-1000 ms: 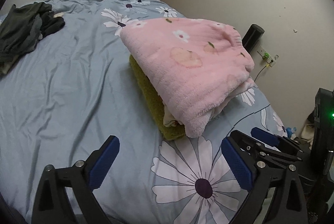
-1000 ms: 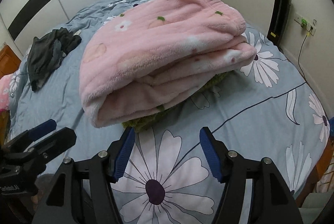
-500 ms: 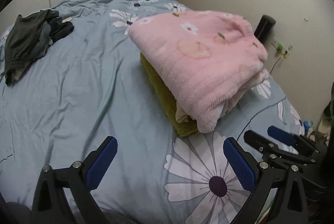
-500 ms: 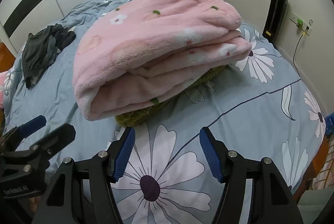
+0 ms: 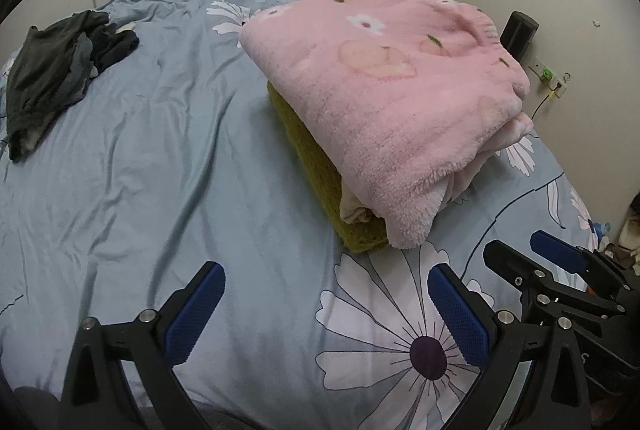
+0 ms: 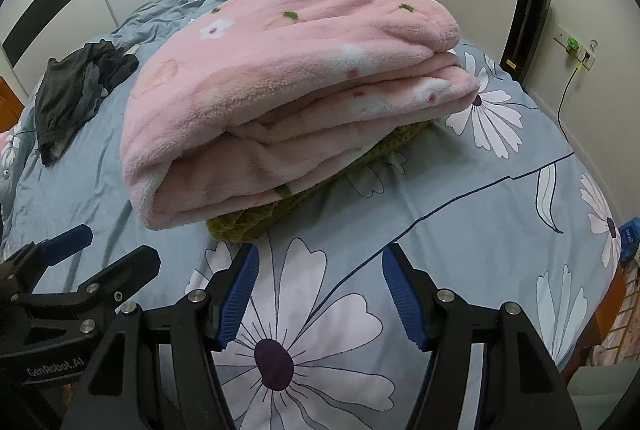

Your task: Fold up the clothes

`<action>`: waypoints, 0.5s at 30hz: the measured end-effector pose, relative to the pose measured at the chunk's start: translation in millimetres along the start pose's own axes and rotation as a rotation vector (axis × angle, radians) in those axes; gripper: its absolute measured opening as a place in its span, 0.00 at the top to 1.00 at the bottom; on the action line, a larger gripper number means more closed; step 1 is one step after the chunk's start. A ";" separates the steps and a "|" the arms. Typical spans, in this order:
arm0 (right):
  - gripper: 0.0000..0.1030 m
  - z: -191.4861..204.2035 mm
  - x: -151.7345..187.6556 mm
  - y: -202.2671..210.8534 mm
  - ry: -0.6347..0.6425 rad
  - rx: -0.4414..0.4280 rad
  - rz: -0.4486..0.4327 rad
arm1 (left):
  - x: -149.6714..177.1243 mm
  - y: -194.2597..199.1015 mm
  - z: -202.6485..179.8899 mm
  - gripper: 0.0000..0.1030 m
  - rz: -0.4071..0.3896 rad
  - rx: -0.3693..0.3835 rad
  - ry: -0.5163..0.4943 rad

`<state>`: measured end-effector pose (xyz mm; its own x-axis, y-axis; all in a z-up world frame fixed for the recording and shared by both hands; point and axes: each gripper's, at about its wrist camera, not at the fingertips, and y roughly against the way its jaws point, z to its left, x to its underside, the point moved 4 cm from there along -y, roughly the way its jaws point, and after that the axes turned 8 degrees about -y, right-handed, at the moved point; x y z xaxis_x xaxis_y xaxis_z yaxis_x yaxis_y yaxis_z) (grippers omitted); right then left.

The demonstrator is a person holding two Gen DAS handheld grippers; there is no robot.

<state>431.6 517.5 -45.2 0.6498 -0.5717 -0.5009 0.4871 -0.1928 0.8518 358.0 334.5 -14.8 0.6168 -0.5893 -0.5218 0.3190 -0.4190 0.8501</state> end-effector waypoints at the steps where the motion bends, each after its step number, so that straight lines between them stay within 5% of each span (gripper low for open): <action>1: 0.36 -0.5 -0.5 -0.9 0.000 0.001 0.001 | -0.2 -1.3 0.0 0.00 0.003 0.001 0.002; 12: 0.20 -13.1 -1.7 -11.5 -0.028 0.021 0.026 | -2.5 -17.5 2.0 0.00 0.030 -0.010 0.027; 15: 0.09 -17.2 -2.7 -14.3 -0.027 0.038 0.027 | -1.8 -19.6 2.9 0.00 0.031 -0.006 0.036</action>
